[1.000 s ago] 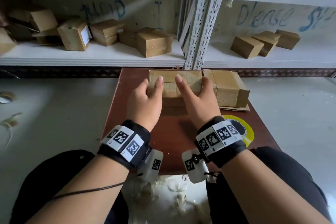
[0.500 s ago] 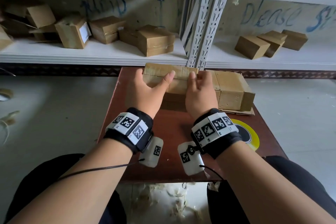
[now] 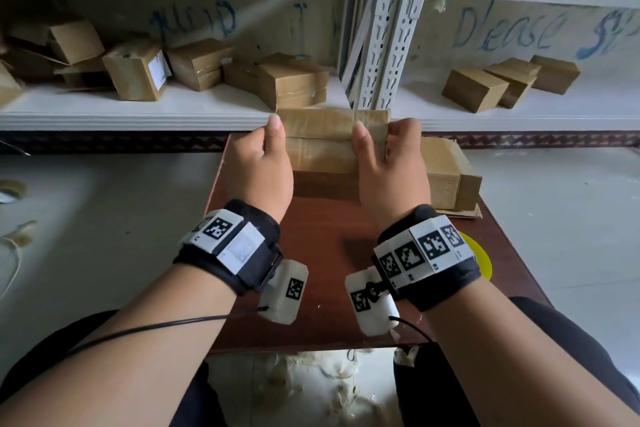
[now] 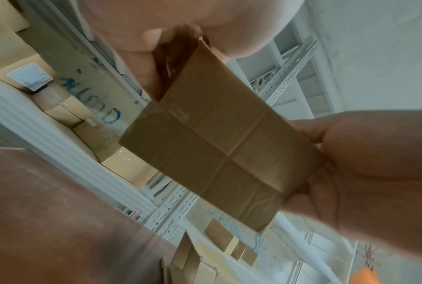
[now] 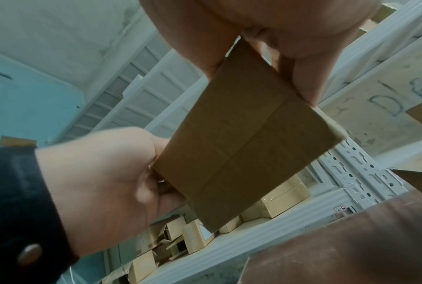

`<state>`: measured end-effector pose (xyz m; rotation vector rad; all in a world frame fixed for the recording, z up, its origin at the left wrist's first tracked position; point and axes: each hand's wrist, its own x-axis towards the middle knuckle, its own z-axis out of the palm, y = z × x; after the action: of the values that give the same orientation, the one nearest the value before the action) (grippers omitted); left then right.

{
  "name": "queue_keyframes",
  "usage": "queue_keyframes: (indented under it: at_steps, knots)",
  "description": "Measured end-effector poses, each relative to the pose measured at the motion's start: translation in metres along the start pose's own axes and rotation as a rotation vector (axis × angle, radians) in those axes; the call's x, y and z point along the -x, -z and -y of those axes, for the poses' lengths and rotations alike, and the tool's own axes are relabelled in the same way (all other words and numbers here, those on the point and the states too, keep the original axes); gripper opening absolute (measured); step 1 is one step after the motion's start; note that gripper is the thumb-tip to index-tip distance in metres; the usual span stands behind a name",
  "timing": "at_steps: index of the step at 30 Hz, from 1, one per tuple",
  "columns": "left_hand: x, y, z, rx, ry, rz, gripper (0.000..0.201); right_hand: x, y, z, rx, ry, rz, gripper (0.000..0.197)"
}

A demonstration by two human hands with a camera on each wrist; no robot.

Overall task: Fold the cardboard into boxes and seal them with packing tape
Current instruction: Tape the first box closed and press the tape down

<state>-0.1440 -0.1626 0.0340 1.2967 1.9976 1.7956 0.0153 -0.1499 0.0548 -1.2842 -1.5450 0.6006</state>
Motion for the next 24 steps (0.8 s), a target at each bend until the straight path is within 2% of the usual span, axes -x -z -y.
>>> queue_keyframes:
  at_steps: [2,3,4,6,7,8,10,11,12,14,18,21,24]
  knots:
    - [0.0,-0.002,0.005,-0.058,0.037,-0.008,0.048,0.0,0.002,-0.002,0.01,0.017,0.018,0.025]
    - [0.002,-0.001,0.005,-0.096,0.073,0.031,0.05,0.001,0.002,-0.003,0.012,0.025,0.024,0.018]
    - [0.005,0.0,0.003,-0.133,0.116,0.096,0.057,0.001,0.001,-0.005,0.014,0.031,0.033,0.013]
    - [0.014,0.006,-0.001,-0.171,0.167,0.225,0.083,0.002,-0.004,-0.007,0.011,0.038,0.043,0.013]
    - [0.018,0.008,-0.002,-0.175,0.168,0.244,0.09,0.003,-0.007,-0.008,0.007,0.046,0.05,0.017]
    - [0.02,0.008,-0.002,-0.181,0.156,0.232,0.09,0.004,-0.011,-0.008,0.013,0.053,0.062,0.027]
    - [0.02,0.007,-0.003,-0.251,0.1,0.175,0.081,0.01,-0.016,-0.009,0.05,0.052,0.103,0.065]
    - [0.019,0.007,-0.005,-0.292,0.063,0.153,0.08,0.013,-0.018,-0.01,0.07,0.037,0.115,0.079]
    - [0.017,0.007,-0.006,-0.322,0.035,0.142,0.081,0.014,-0.019,-0.011,0.093,0.023,0.12,0.083]
    - [0.013,0.007,-0.007,-0.342,0.006,0.131,0.079,0.012,-0.022,-0.013,0.128,-0.023,0.128,0.073]
    - [-0.002,0.005,0.01,-0.266,-0.033,0.077,0.061,-0.002,-0.026,-0.019,0.068,-0.072,0.112,0.035]
    - [-0.009,0.003,0.018,-0.166,-0.04,0.059,0.052,-0.011,-0.026,-0.024,0.027,-0.046,0.047,0.031]
    - [-0.012,0.005,0.023,-0.144,-0.018,0.074,0.053,-0.01,-0.026,-0.024,0.066,-0.041,0.082,0.032]
